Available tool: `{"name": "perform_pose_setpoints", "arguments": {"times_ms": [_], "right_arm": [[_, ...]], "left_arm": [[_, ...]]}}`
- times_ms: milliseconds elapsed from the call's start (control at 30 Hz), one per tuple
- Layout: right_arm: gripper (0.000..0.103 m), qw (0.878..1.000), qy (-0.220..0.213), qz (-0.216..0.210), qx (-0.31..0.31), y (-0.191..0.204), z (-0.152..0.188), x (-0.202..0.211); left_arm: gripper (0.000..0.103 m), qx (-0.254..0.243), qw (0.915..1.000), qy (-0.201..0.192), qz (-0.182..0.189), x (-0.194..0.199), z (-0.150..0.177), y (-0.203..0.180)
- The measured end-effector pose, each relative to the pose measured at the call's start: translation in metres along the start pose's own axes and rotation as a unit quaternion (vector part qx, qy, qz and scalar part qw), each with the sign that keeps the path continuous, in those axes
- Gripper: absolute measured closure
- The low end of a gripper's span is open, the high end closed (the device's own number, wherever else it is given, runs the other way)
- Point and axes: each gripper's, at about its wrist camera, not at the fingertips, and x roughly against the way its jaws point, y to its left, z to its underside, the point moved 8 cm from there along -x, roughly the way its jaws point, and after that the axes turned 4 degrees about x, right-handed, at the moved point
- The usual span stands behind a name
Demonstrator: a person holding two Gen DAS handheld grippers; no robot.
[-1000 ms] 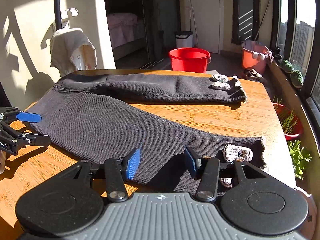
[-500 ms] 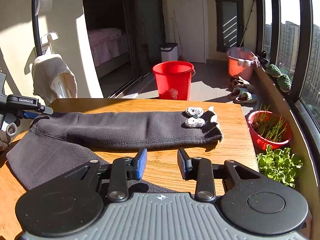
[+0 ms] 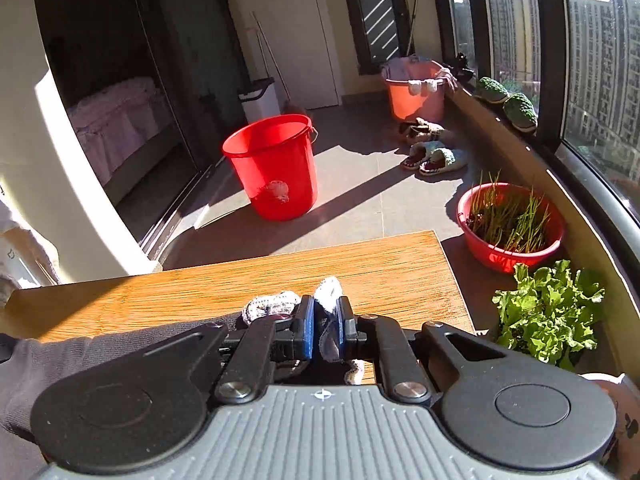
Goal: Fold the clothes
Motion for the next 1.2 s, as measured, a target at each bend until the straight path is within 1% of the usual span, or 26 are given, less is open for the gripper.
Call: {"name": "perform_pose_setpoints", "arguments": {"times_ms": [33, 67, 133, 200, 233, 267, 333, 367, 400, 433, 500, 567, 600, 633, 667, 733, 767, 800, 867, 933, 967, 1000, 1033, 1067, 1133, 1200], "right_arm": [[0.096, 1.000, -0.005, -0.005, 0.002, 0.003, -0.003, 0.006], [0.096, 1.000, -0.018, -0.007, 0.004, 0.005, -0.007, 0.017], [0.097, 0.999, -0.046, -0.016, 0.003, 0.006, -0.015, 0.043], [0.097, 0.996, -0.078, -0.034, -0.010, 0.002, -0.016, 0.086], [0.097, 0.995, -0.092, -0.042, -0.015, 0.000, -0.015, 0.108], [0.097, 0.994, -0.098, -0.043, -0.015, -0.004, -0.005, 0.127], [0.097, 0.993, -0.107, -0.044, -0.014, -0.012, 0.015, 0.164], [0.097, 0.994, -0.102, -0.034, -0.010, -0.016, 0.029, 0.175], [0.097, 0.995, -0.098, -0.021, -0.005, -0.021, 0.044, 0.187], [0.097, 0.996, -0.094, 0.003, 0.003, -0.028, 0.059, 0.196], [0.096, 0.995, -0.088, 0.051, 0.010, -0.043, 0.084, 0.211], [0.096, 0.994, -0.089, 0.059, -0.013, -0.056, 0.097, 0.224], [0.095, 0.994, -0.091, 0.058, -0.027, -0.061, 0.103, 0.230], [0.095, 0.994, -0.093, 0.052, -0.036, -0.063, 0.106, 0.233], [0.091, 0.993, -0.095, 0.046, -0.043, -0.064, 0.108, 0.236], [0.082, 0.994, -0.094, 0.029, -0.048, -0.058, 0.114, 0.233], [0.074, 0.995, -0.090, 0.019, -0.049, -0.052, 0.118, 0.228], [0.071, 0.995, -0.086, 0.009, -0.051, -0.047, 0.122, 0.222], [0.071, 0.996, -0.076, -0.005, -0.055, -0.038, 0.128, 0.209], [0.071, 0.996, -0.058, -0.020, -0.062, -0.025, 0.133, 0.188], [0.071, 0.996, -0.047, -0.028, -0.066, -0.020, 0.135, 0.180], [0.078, 0.996, -0.040, -0.034, -0.067, -0.014, 0.135, 0.174], [0.087, 0.996, -0.052, -0.036, -0.055, -0.007, 0.129, 0.181], [0.091, 0.996, -0.064, -0.037, -0.044, 0.000, 0.123, 0.187], [0.092, 0.995, -0.096, -0.035, -0.022, 0.010, 0.109, 0.209], [0.092, 0.993, -0.118, -0.024, -0.004, 0.010, 0.100, 0.231]], "left_arm": [[0.056, 0.004, 1.0000, -0.002, 0.007, 0.001, -0.001, 0.000], [0.058, 0.011, 0.9998, -0.003, 0.014, 0.004, -0.003, 0.000], [0.060, 0.017, 0.9992, -0.023, 0.027, 0.024, -0.010, 0.002], [0.061, 0.014, 0.9978, -0.051, 0.039, 0.051, -0.016, 0.001], [0.061, 0.012, 0.9961, -0.070, 0.051, 0.074, -0.016, 0.000], [0.062, 0.014, 0.9942, -0.086, 0.063, 0.096, -0.012, 0.000], [0.062, 0.029, 0.9904, -0.100, 0.091, 0.135, 0.005, 0.002], [0.062, 0.041, 0.9882, -0.098, 0.110, 0.155, 0.021, 0.002], [0.062, 0.045, 0.9872, -0.094, 0.120, 0.168, 0.035, 0.002], [0.062, 0.043, 0.9873, -0.088, 0.126, 0.181, 0.053, 0.001], [0.061, 0.027, 0.9902, -0.072, 0.117, 0.195, 0.083, 0.002], [0.061, 0.025, 0.9920, -0.054, 0.111, 0.204, 0.106, 0.007], [0.061, 0.032, 0.9918, -0.055, 0.111, 0.207, 0.110, 0.012], [0.058, 0.039, 0.9914, -0.059, 0.110, 0.210, 0.110, 0.013], [0.051, 0.045, 0.9909, -0.064, 0.110, 0.212, 0.110, 0.015], [0.042, 0.051, 0.9893, -0.075, 0.114, 0.213, 0.104, 0.010], [0.039, 0.051, 0.9880, -0.082, 0.121, 0.211, 0.100, 0.004], [0.037, 0.051, 0.9870, -0.086, 0.126, 0.208, 0.097, -0.001], [0.031, 0.051, 0.9859, -0.087, 0.133, 0.195, 0.093, -0.015], [0.029, 0.052, 0.9854, -0.081, 0.140, 0.180, 0.092, -0.029], [0.029, 0.052, 0.9858, -0.070, 0.144, 0.170, 0.094, -0.035], [0.029, 0.053, 0.9861, -0.059, 0.146, 0.161, 0.097, -0.041], [0.028, 0.054, 0.9870, -0.046, 0.144, 0.152, 0.101, -0.046], [0.028, 0.055, 0.9881, -0.037, 0.139, 0.146, 0.105, -0.047], [0.027, 0.060, 0.9887, -0.027, 0.135, 0.139, 0.111, -0.048], [0.022, 0.067, 0.9867, -0.028, 0.146, 0.141, 0.114, -0.046]]}}
